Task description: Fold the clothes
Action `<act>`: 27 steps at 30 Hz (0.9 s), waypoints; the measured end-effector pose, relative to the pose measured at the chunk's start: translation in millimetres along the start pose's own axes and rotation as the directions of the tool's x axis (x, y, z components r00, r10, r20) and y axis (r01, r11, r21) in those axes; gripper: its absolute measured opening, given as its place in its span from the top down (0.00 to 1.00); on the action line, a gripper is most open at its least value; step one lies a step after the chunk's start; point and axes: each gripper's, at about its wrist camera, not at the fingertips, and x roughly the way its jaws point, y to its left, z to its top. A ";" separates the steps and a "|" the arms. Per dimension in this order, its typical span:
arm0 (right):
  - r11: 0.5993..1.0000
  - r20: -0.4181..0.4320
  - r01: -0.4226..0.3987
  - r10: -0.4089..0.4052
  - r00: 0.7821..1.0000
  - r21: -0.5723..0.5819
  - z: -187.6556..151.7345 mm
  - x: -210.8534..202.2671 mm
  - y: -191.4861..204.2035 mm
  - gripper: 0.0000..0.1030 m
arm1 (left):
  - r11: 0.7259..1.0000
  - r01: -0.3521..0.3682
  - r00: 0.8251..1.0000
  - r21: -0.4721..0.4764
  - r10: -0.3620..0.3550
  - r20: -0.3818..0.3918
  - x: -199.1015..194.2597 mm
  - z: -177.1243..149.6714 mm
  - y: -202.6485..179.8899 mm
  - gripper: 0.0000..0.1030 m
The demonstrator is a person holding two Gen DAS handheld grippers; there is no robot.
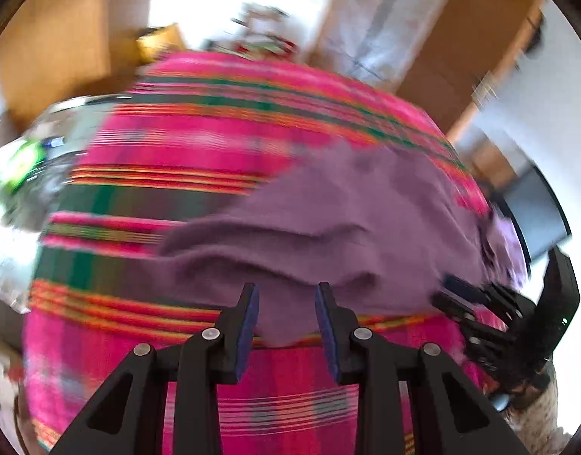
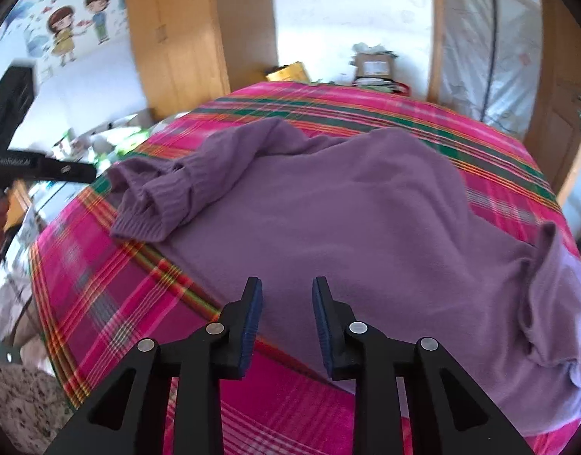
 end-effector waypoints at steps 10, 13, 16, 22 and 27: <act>0.998 -0.033 -0.023 0.021 0.999 -0.059 -3.8 5.5 10.2 0.62 | 0.993 -0.058 0.989 0.099 0.071 -0.129 53.5 11.1 -46.5 0.70; 0.998 -0.034 -0.026 0.024 0.999 -0.063 -3.9 5.5 10.3 0.62 | 0.983 -0.103 0.988 0.153 0.119 -0.097 53.5 12.7 -60.2 0.70; 0.998 -0.023 -0.024 0.023 0.999 -0.055 -3.8 3.5 8.7 0.62 | 0.980 -0.106 0.988 0.167 0.123 -0.097 54.9 10.5 -66.0 0.70; 0.999 -0.014 -0.033 0.033 0.999 -0.039 -4.8 0.4 4.5 0.61 | 0.988 0.018 1.000 0.152 -0.016 -0.018 32.3 0.8 -67.8 0.70; 0.998 -0.015 -0.045 0.044 0.999 -0.040 -4.9 0.2 3.6 0.61 | 0.992 -0.010 1.000 0.125 0.013 -0.023 46.8 7.4 -70.2 0.70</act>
